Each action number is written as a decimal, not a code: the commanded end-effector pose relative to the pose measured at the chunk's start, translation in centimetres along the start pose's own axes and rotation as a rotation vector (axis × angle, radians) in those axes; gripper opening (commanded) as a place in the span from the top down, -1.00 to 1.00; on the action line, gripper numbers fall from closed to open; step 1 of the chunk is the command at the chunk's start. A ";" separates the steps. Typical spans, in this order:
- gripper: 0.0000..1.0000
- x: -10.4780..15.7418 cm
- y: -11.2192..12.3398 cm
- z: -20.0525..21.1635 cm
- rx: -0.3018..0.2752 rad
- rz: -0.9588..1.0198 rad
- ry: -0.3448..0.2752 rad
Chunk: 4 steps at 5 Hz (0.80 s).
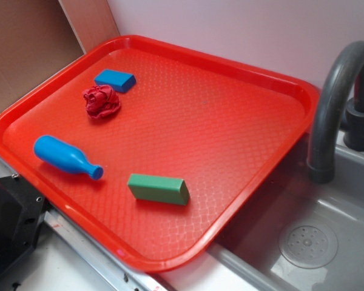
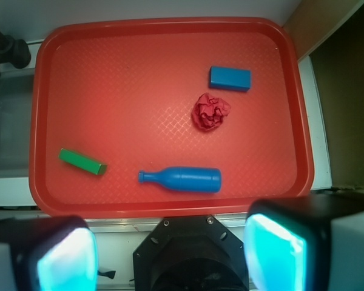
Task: Grab the green block.
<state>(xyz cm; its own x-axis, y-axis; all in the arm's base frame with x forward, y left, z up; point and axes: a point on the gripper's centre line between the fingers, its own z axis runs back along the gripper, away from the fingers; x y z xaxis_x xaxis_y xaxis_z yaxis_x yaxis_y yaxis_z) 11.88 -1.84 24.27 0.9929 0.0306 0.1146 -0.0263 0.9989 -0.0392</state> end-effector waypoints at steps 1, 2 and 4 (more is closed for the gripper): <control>-1.00 0.0 0.0 0.0 0.000 0.000 0.000; -1.00 2.0 -1.4 -1.2 -0.034 -0.249 -0.039; -1.00 3.6 -7.4 -4.5 -0.104 -0.635 -0.035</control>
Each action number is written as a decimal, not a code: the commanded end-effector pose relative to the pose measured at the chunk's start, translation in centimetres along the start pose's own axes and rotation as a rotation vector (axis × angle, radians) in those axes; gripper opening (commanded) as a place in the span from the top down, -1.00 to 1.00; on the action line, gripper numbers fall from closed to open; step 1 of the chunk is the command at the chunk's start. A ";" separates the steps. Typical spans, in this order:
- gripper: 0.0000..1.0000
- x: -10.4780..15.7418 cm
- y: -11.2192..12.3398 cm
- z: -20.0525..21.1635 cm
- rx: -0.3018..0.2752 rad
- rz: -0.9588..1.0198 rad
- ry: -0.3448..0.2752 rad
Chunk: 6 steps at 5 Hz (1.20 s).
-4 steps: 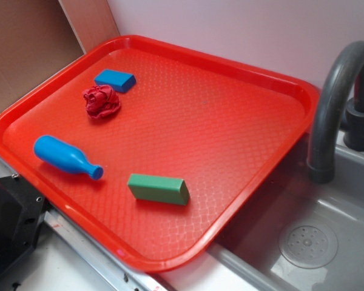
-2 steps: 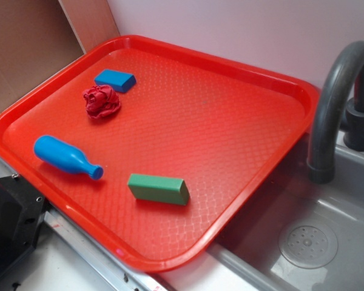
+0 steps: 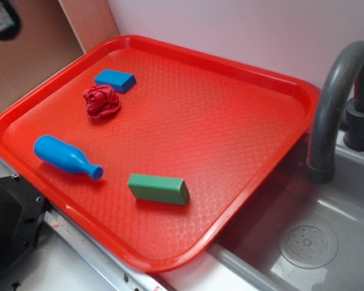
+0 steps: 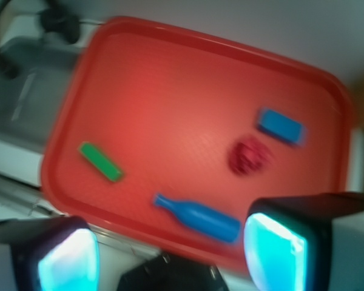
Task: Grab the green block.
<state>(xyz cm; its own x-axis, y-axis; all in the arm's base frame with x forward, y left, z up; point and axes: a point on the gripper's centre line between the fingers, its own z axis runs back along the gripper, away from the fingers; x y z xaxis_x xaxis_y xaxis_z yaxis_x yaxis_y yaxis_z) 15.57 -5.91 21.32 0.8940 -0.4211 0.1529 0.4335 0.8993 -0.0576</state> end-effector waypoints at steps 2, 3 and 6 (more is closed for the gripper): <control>-1.00 3.3 -6.6 -5.9 -0.084 -0.275 0.066; -1.00 3.4 -7.5 -8.1 -0.076 -0.297 0.128; -1.00 2.3 -6.8 -13.3 -0.020 -0.352 0.266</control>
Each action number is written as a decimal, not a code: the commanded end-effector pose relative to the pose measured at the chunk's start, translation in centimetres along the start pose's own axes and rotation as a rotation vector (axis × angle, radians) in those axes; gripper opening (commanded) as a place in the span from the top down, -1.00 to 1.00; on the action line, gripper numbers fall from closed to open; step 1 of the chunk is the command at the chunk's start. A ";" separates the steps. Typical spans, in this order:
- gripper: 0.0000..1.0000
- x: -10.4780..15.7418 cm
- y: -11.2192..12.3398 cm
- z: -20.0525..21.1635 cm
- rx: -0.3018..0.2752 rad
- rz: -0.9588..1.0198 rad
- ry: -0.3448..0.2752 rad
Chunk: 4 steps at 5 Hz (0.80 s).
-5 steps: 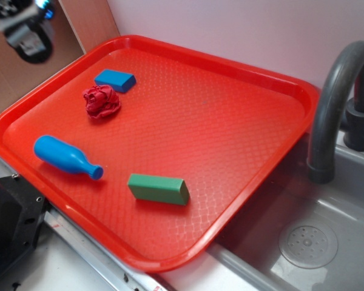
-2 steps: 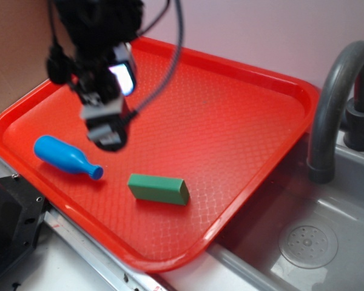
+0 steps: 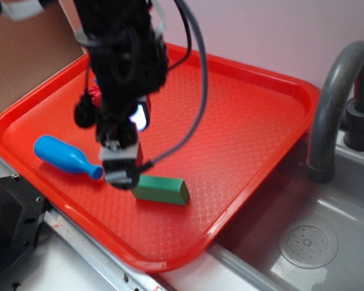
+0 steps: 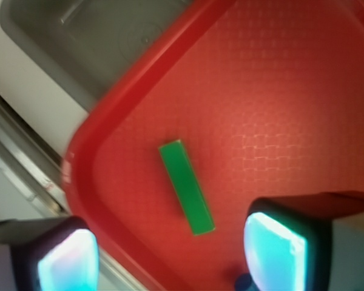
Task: Grab the green block.
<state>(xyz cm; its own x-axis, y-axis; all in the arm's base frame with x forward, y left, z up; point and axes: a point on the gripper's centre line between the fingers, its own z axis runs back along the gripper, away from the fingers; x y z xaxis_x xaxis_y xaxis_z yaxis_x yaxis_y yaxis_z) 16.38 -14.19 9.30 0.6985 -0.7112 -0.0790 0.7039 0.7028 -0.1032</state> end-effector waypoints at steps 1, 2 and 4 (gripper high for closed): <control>-1.00 0.0 -0.2 -1.4 0.060 0.000 0.057; -1.00 0.1 -0.4 -2.7 0.069 0.000 0.104; -1.00 0.3 -0.2 -5.0 0.089 0.043 0.160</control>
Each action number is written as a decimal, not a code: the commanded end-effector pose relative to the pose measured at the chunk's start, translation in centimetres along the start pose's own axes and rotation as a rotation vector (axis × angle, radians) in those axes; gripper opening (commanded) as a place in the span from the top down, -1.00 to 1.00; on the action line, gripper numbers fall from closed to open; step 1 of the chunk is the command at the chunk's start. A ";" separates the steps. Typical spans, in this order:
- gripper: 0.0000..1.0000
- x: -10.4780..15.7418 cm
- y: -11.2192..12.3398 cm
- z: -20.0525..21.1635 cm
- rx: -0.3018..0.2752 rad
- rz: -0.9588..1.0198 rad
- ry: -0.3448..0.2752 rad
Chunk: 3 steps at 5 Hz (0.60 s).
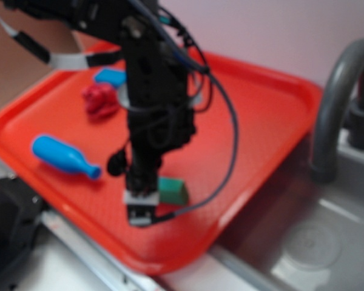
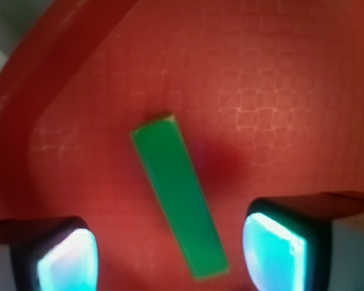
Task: Grab the green block.
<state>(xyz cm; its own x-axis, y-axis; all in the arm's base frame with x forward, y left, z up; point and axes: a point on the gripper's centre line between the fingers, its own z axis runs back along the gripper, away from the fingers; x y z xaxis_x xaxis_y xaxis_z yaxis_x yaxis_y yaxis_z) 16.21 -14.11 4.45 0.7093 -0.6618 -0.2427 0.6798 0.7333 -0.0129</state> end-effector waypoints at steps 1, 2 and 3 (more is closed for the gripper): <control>-1.00 0.1 -0.4 -1.4 -0.025 0.000 0.006; -0.99 0.4 -0.5 -2.1 -0.020 0.006 0.041; 1.00 0.6 -0.6 -2.5 0.007 0.009 0.052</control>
<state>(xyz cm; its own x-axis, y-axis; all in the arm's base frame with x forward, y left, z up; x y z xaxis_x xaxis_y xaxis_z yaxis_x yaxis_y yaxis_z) 16.24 -14.04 1.60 0.7059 -0.6329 -0.3180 0.6670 0.7451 -0.0023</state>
